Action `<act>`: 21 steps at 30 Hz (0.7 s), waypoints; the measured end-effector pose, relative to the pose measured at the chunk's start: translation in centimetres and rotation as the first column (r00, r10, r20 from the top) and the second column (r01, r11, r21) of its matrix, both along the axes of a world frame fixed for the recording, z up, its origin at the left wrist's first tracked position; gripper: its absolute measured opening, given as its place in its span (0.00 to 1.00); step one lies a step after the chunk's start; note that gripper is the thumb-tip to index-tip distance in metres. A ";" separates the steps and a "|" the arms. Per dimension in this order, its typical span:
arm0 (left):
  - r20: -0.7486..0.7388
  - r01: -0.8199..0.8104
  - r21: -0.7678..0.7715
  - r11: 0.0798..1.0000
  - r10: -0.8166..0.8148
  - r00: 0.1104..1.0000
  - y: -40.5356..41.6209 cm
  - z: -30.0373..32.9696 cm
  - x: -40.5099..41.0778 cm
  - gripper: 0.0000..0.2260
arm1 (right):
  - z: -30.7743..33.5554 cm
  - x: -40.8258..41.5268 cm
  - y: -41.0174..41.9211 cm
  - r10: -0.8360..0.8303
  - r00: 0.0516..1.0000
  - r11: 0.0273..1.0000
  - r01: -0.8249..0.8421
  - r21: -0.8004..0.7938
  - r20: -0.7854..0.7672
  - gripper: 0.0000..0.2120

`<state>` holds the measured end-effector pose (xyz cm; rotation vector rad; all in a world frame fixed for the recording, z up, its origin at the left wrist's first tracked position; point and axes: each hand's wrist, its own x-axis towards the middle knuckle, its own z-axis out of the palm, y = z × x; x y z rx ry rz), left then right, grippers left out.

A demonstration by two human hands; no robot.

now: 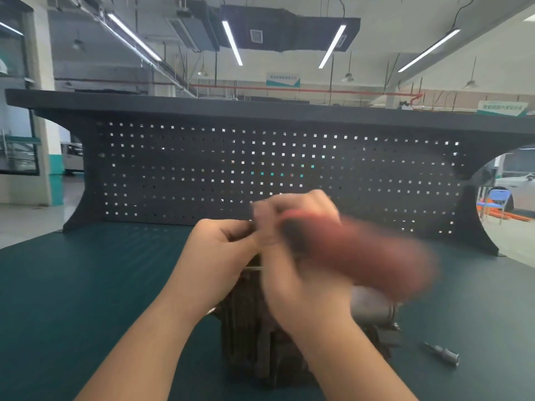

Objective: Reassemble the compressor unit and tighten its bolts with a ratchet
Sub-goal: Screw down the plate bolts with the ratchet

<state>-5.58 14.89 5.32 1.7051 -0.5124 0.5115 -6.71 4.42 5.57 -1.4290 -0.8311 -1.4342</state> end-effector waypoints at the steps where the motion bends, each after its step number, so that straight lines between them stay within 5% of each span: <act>1: -0.003 0.032 -0.036 0.999 -0.033 0.999 0.0 0.2 0.2 0.06 | -0.3 0.6 -0.7 0.030 0.999 0.992 -0.025 0.122 -0.039 0.07; 4: 0.008 0.023 -0.039 0.999 -0.023 1.000 0.1 0.0 1.0 0.09 | 0.7 1.4 -2.0 0.413 0.890 0.745 -0.208 0.634 -0.194 0.06; 6: 0.006 0.015 -0.020 1.000 -0.015 1.000 0.1 -0.3 1.0 0.08 | 0.2 2.1 -2.1 0.455 0.860 0.711 -0.196 0.675 -0.230 0.06; 8: -0.022 0.048 -0.038 0.998 -0.049 0.999 -0.1 -0.2 0.9 0.05 | 0.4 1.0 -1.1 0.337 0.930 0.826 -0.218 0.520 -0.146 0.05; 10: -0.008 0.006 -0.026 1.000 -0.006 1.000 0.0 -0.2 1.3 0.10 | 0.4 -0.1 -0.3 0.154 0.987 0.975 -0.146 0.166 -0.038 0.07; 12: -0.036 -0.101 0.024 0.995 0.102 0.994 0.2 -0.3 1.6 0.17 | -0.3 -0.4 0.1 -0.130 0.989 0.984 0.137 -0.111 0.064 0.08; 14: -0.056 -0.099 0.034 0.994 0.101 0.993 0.4 -0.3 1.7 0.14 | -0.7 -0.3 0.2 -0.183 0.978 0.964 0.199 -0.178 0.102 0.07; 17: -0.043 0.062 -0.014 0.998 -0.063 0.997 0.2 0.2 0.9 0.08 | -0.1 0.3 -0.7 0.085 0.996 0.983 -0.082 0.165 -0.013 0.04; 19: -0.051 0.064 0.005 0.998 -0.063 0.997 0.1 0.1 0.8 0.07 | 0.6 1.1 -1.7 0.374 0.904 0.806 -0.207 0.554 -0.208 0.07; 21: -0.036 0.015 0.033 0.999 -0.013 0.999 0.1 0.0 1.2 0.09 | 0.4 1.9 -2.0 0.609 0.752 0.624 -0.260 0.737 -0.250 0.10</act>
